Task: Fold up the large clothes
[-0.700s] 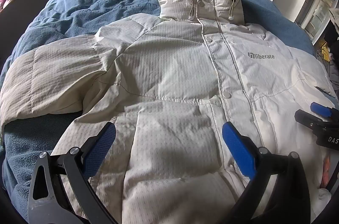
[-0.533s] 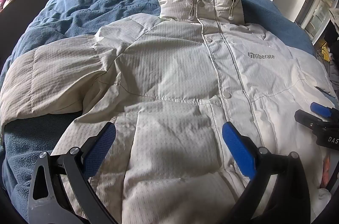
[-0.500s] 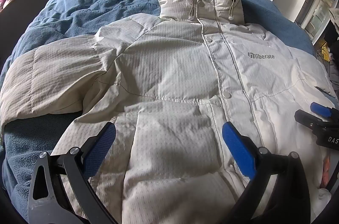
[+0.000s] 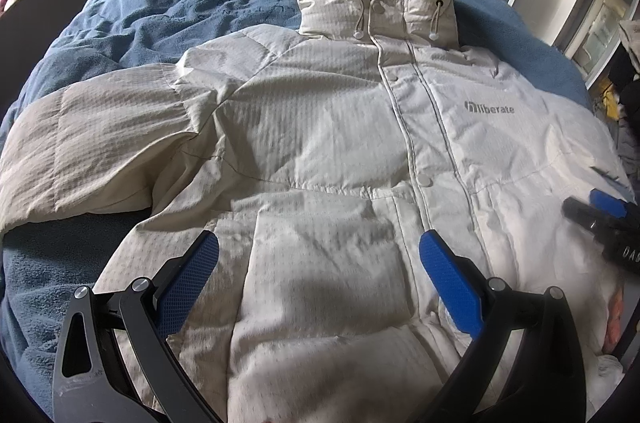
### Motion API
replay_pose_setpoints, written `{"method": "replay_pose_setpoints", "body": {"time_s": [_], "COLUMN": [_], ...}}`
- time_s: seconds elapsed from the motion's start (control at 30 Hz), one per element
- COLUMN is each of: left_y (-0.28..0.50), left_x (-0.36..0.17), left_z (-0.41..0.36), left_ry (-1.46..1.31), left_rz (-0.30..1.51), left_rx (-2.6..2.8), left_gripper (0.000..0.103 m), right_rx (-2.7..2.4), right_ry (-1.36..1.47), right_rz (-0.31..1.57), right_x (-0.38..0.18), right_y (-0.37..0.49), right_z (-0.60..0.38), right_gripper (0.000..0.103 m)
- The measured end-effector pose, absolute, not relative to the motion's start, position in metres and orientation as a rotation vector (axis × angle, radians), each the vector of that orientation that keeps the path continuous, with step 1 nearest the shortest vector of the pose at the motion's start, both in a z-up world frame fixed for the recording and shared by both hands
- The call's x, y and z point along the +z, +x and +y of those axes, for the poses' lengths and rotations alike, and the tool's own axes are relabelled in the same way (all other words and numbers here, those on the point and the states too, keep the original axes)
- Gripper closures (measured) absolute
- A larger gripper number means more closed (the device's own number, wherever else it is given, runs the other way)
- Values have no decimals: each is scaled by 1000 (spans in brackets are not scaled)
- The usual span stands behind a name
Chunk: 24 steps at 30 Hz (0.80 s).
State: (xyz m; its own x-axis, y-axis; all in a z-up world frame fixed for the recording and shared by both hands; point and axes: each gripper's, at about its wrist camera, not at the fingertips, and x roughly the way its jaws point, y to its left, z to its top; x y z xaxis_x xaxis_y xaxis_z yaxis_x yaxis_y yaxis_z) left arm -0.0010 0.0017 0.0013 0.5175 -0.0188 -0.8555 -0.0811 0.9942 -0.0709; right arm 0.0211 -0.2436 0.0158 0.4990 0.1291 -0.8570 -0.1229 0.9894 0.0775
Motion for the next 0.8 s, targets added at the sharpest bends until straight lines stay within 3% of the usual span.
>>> {"method": "replay_pose_setpoints", "body": {"time_s": [0.23, 0.37, 0.57, 0.8], "left_y": [0, 8, 32, 52], "left_x": [-2, 34, 94, 51], "left_z": [-2, 10, 17, 15], "left_ry": [-83, -90, -86, -81], "left_rz": [1055, 1000, 895, 893], "left_rx": [72, 80, 47, 58], "left_gripper": [7, 6, 6, 6], "right_rx": [-26, -163, -223, -292], "right_ry": [96, 97, 459, 731], "right_rz": [797, 757, 848, 890], "right_x": [67, 78, 51, 1], "right_y": [23, 23, 13, -8], "right_z": [-312, -372, -488, -562], "right_gripper": [6, 6, 6, 6]}}
